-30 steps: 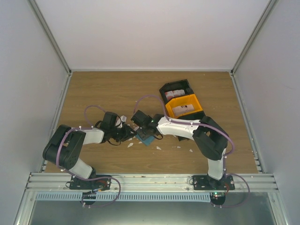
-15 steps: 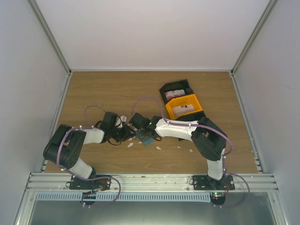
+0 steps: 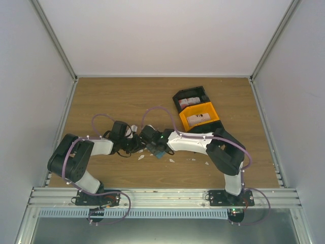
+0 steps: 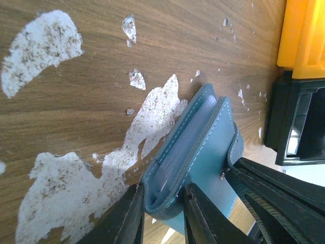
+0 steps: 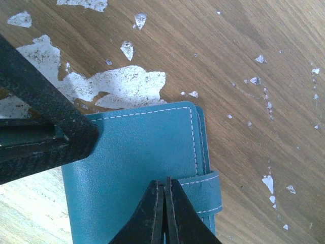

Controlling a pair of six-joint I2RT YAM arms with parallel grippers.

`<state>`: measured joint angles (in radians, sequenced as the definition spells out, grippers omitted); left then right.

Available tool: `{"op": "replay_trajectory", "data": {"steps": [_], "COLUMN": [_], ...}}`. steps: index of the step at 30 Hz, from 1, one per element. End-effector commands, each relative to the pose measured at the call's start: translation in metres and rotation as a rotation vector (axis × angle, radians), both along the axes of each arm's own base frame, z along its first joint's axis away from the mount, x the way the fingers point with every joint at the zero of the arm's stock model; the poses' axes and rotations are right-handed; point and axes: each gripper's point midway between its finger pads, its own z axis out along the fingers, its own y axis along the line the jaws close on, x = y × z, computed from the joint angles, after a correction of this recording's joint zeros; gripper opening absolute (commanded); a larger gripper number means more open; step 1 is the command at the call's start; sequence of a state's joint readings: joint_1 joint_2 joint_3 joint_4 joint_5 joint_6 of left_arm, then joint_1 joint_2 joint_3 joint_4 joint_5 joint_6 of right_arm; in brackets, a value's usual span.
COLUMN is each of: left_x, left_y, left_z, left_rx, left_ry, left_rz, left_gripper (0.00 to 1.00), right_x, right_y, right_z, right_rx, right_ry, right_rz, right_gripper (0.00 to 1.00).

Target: Put the credit cards into the card holder

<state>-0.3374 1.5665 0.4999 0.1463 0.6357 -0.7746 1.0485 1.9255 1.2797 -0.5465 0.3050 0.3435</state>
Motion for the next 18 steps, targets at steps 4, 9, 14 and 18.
{"op": "replay_trajectory", "data": {"steps": [4, 9, 14, 18], "left_x": [0.002, 0.002, 0.002, 0.002], "left_y": [-0.001, -0.001, -0.001, 0.000], "left_z": [-0.007, -0.008, -0.009, -0.010], "left_rx": [0.020, 0.021, 0.022, 0.020], "left_ry": [0.000, 0.003, 0.005, 0.008], "left_rz": [-0.001, -0.001, -0.001, -0.003], "left_gripper": [0.25, 0.25, 0.25, 0.24], "right_x": [-0.038, -0.045, -0.049, -0.051], "right_y": [-0.007, -0.002, 0.003, 0.008], "right_z": [-0.046, -0.048, -0.047, -0.043], "right_rx": [-0.098, -0.105, -0.096, -0.066], "right_ry": [0.109, 0.103, 0.106, 0.112], "right_rz": [0.070, 0.087, 0.092, 0.091], "right_gripper": [0.01, 0.01, 0.01, 0.00]}}
